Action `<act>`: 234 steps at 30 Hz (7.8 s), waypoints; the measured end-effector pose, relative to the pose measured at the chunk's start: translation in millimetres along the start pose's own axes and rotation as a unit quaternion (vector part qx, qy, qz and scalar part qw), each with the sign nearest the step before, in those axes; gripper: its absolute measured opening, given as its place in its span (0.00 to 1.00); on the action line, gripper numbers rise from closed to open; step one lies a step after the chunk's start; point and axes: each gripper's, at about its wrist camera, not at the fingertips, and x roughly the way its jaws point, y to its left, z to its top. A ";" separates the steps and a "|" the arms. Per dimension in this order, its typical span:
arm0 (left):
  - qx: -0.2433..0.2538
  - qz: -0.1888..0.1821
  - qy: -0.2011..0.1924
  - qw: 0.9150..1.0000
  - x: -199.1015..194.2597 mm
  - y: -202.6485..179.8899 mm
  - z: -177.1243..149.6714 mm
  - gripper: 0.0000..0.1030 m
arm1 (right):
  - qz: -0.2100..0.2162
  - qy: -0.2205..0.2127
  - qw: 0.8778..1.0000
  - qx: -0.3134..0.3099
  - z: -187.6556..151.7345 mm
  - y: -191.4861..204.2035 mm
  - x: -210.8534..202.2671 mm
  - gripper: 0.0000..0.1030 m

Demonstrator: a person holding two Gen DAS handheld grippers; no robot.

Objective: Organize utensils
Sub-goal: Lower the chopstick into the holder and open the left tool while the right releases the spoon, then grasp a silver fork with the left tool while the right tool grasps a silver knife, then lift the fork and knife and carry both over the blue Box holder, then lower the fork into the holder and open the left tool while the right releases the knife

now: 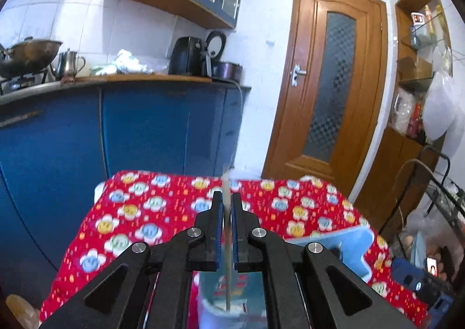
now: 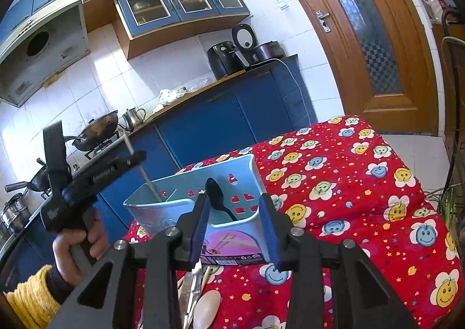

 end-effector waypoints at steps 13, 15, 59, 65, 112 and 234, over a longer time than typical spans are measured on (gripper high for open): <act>-0.011 -0.023 0.062 0.998 -42.6 12.9 -25.5 0.31 | 0.003 0.005 1.000 -0.007 1.9 8.9 -5.7 0.45; -0.012 -0.027 0.065 0.997 -52.3 13.6 -27.1 0.32 | 0.001 0.002 1.000 -0.013 4.2 13.8 -12.3 0.47; -0.022 -0.014 0.271 0.962 -108.5 9.3 -130.6 0.36 | -0.049 0.115 0.992 -0.013 -72.0 26.1 -85.7 0.72; -0.035 -0.026 0.296 0.954 -96.3 6.9 -134.6 0.36 | -0.054 0.121 0.991 -0.004 -76.2 17.6 -83.8 0.72; -0.075 -0.097 0.367 0.922 -67.7 22.0 -133.0 0.05 | -0.049 0.199 0.977 -0.054 -68.2 55.6 -49.9 0.72; 0.019 -0.031 0.057 0.998 -1.2 -1.3 -15.2 0.04 | -0.098 -0.067 0.987 -0.110 46.6 40.5 36.3 0.04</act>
